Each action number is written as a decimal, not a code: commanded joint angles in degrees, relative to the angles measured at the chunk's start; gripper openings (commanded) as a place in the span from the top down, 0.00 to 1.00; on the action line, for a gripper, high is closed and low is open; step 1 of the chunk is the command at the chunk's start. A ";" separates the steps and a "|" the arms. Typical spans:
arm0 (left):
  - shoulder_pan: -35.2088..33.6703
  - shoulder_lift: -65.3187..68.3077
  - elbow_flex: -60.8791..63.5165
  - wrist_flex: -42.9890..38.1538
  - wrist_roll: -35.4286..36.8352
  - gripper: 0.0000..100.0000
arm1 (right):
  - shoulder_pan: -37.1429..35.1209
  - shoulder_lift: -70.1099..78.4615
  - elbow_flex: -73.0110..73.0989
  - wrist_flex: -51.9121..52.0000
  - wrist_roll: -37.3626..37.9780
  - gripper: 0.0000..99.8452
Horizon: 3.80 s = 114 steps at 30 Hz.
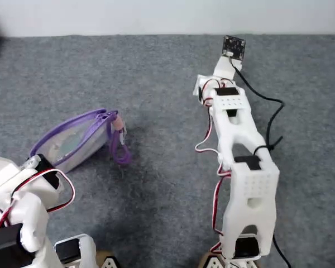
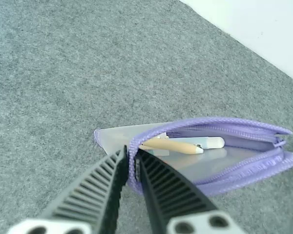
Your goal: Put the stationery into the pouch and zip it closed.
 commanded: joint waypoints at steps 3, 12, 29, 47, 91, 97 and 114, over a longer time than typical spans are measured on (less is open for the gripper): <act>-0.18 1.23 -0.75 0.26 0.35 0.99 | 0.84 8.40 -15.82 5.14 -0.53 0.76; -0.09 1.23 -0.75 0.18 0.35 0.99 | 1.80 20.70 -36.22 17.98 -0.53 0.93; -0.09 1.23 -0.75 0.09 0.35 0.99 | 2.77 21.49 -55.56 51.74 7.91 0.99; -0.35 1.23 -0.75 0.44 0.44 0.99 | -3.38 19.65 -54.07 69.32 14.33 0.99; -0.09 -9.49 2.77 0.09 0.35 0.99 | -4.62 18.86 -45.36 54.20 25.85 0.85; -0.09 -9.41 2.77 0.09 0.35 0.99 | -5.05 19.03 -45.54 51.74 29.71 1.00; 8.44 -9.32 8.04 -5.19 0.62 0.99 | -6.64 -8.92 -45.10 69.23 29.63 0.99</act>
